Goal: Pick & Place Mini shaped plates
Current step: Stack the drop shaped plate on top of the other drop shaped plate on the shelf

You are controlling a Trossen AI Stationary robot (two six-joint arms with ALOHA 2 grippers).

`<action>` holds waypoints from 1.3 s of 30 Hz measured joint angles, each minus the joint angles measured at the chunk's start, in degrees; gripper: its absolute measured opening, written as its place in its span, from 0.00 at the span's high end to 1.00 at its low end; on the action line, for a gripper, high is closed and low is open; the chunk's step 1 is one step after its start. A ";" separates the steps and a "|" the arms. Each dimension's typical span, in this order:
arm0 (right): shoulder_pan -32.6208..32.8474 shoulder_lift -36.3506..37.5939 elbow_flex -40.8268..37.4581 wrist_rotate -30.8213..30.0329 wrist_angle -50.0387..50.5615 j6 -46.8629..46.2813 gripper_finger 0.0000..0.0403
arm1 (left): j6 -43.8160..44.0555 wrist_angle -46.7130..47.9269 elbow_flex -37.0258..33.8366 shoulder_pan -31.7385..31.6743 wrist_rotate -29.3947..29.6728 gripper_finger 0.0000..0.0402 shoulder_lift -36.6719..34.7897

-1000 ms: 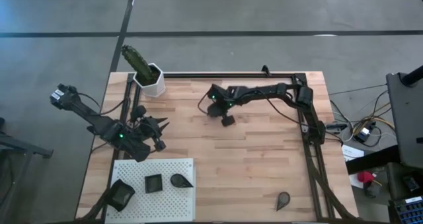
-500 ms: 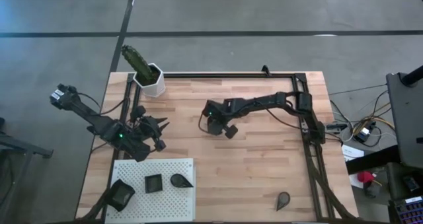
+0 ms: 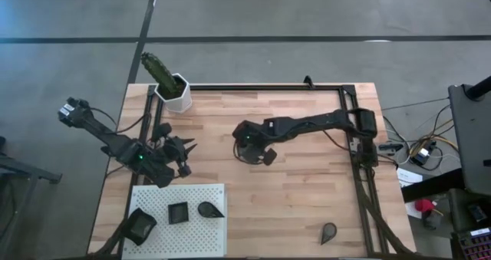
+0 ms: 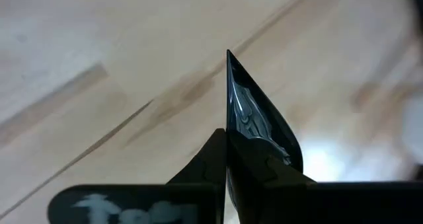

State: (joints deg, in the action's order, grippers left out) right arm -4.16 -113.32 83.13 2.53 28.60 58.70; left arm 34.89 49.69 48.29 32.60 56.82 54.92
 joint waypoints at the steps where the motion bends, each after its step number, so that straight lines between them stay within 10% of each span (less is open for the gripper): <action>1: 0.23 0.87 0.00 0.10 -0.04 0.00 0.98 | -1.89 0.02 0.02 -0.02 -0.02 0.81 0.00; 11: 1.33 9.05 0.09 5.80 -0.48 1.00 0.98 | -26.15 -4.18 4.50 -2.70 -7.03 0.81 -0.09; 19: 1.64 10.19 1.40 11.17 -0.51 3.89 0.98 | -48.37 -18.38 4.91 -11.99 -26.72 0.81 0.12; 28: 1.59 10.19 1.73 11.54 -0.49 5.66 0.98 | -56.45 -26.44 4.96 -23.72 -48.63 0.81 5.05; 39: 1.57 10.08 1.73 11.54 -0.50 5.97 0.98 | -57.63 -28.74 7.54 -26.52 -53.84 0.81 13.80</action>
State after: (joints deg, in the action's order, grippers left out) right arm -2.59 -103.24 84.86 14.06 28.10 64.66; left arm -22.74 20.95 55.84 6.08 2.98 68.71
